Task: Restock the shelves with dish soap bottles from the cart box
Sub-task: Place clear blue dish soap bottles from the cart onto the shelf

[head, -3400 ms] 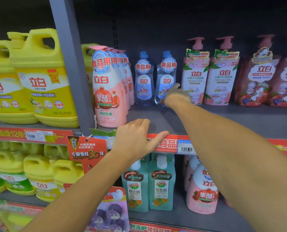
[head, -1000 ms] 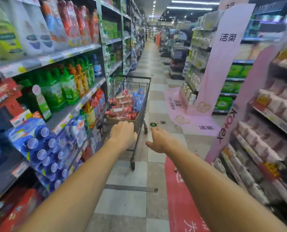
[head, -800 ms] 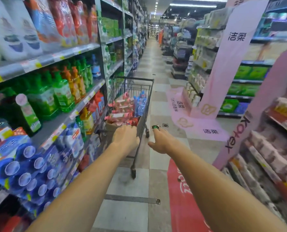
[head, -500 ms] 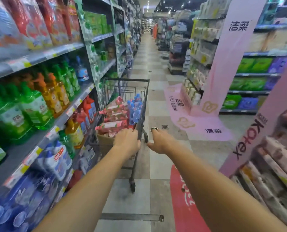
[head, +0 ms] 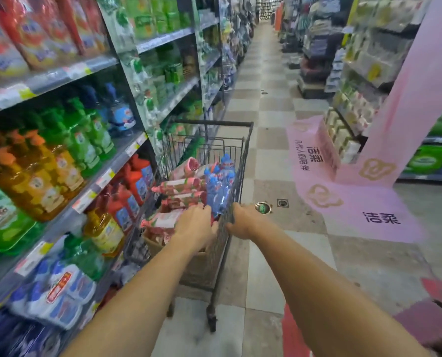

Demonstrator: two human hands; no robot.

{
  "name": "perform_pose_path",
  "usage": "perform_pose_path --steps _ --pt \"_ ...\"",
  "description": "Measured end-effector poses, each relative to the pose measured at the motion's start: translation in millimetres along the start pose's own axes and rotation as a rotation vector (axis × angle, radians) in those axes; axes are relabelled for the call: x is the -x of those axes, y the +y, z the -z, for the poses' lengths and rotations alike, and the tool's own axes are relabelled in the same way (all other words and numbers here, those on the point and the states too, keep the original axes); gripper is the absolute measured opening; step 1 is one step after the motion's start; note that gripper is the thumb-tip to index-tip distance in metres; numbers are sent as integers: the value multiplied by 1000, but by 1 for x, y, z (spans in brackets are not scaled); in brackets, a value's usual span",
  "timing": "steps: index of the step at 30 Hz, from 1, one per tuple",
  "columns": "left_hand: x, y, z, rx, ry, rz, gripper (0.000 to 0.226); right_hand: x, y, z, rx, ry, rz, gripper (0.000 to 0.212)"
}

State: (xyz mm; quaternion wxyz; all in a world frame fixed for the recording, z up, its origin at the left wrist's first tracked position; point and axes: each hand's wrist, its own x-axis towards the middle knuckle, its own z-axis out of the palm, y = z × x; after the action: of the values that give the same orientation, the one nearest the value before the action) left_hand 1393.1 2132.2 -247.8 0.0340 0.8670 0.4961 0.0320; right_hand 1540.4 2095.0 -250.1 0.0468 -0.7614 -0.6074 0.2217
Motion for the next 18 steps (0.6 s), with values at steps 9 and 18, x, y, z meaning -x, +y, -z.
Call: perform_pose_path --steps 9,18 --pt "-120 -17 -69 3 -80 98 37 -140 39 -12 12 -113 38 62" --pt "-247 -51 -147 172 -219 257 34 -299 66 -38 -147 -185 -47 50"
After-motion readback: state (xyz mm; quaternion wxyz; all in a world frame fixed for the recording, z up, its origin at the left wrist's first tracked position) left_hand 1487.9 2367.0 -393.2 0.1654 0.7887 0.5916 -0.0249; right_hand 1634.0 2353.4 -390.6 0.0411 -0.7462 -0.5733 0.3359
